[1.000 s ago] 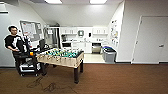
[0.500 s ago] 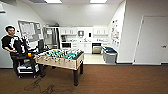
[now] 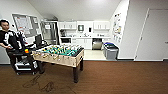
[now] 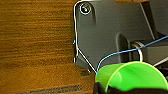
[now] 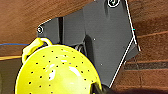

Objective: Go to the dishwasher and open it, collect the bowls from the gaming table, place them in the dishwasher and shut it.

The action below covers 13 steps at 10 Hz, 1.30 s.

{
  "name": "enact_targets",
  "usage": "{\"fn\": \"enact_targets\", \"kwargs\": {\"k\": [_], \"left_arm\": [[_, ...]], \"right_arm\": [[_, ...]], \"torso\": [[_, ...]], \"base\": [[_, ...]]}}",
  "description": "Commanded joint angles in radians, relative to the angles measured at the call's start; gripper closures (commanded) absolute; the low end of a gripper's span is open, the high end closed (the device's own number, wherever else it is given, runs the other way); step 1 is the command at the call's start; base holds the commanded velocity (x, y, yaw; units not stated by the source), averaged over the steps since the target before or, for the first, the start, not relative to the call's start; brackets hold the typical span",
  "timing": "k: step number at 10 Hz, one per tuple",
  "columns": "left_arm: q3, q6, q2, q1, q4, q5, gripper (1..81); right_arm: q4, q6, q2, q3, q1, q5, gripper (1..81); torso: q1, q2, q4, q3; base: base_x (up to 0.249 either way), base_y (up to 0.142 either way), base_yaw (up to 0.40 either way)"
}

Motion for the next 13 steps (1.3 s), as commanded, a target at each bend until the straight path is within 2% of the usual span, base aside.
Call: {"fn": "enact_targets", "kwargs": {"k": [1,13], "left_arm": [[-0.01,0.004,-0.018,-0.062,0.007,0.052,81.1],[-0.01,0.004,0.004,-0.062,0.008,0.053,81.1]], "right_arm": [[-0.013,-0.004,-0.024,0.014,0.056,-0.053,81.1],[-0.017,-0.004,0.0,-0.014,0.058,-0.053,81.1]], "torso": [[0.0,0.0,0.0,0.001],[0.001,0.0,0.0,-0.007]], "base": [[0.173,0.0,0.0],[0.189,0.0,0.0]]}}
